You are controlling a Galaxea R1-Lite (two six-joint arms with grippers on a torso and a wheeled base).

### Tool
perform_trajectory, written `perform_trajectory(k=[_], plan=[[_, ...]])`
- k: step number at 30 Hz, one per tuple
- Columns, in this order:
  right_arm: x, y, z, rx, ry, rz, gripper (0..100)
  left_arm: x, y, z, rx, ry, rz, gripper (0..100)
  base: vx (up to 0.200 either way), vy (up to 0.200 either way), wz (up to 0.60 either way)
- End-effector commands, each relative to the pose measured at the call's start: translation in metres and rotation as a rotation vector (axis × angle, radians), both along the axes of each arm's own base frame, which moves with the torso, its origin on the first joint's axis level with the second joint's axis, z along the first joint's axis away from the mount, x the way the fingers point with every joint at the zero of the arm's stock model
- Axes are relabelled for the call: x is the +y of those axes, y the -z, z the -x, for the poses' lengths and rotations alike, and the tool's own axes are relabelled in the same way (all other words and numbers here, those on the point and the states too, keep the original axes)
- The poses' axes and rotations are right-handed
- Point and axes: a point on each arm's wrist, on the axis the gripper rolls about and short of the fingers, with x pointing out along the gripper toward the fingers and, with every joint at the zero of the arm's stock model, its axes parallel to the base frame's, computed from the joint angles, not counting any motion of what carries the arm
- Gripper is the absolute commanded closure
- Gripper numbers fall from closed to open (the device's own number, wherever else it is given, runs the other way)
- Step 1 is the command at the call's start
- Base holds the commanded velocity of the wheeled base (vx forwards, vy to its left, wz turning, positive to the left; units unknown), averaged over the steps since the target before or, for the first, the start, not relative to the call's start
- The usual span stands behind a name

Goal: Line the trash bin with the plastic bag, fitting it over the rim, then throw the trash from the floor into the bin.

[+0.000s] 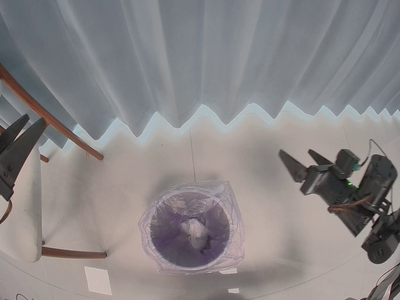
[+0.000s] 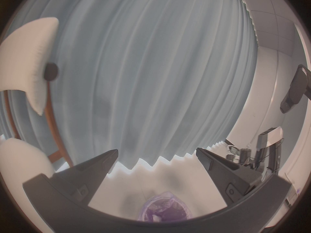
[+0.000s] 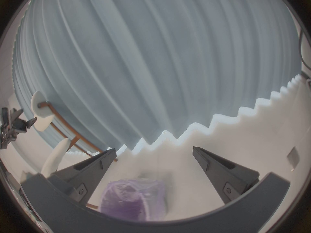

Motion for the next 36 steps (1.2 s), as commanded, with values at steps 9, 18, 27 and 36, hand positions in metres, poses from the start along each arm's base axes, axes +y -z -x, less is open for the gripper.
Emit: perform_trajectory(k=[9, 18, 27, 36], plan=[[-0.110, -0.025, 0.113, -0.240, 0.323, 0.045, 0, 0.031, 0.051, 0.100, -0.055, -0.192, 0.043, 0, 0.000, 0.000, 0.00], [-0.123, -0.029, 0.146, -0.300, 0.395, 0.057, 0, 0.033, 0.065, 0.119, -0.101, -0.257, 0.060, 0, 0.000, 0.000, 0.00], [-0.130, -0.017, 0.174, -0.244, 0.403, 0.112, 0, 0.032, 0.095, 0.132, 0.037, -0.328, 0.017, 0, 0.000, 0.000, 0.00], [-0.134, 0.000, 0.199, -0.165, 0.370, 0.163, 0, 0.032, 0.111, 0.134, 0.097, -0.327, 0.004, 0, 0.000, 0.000, 0.00]])
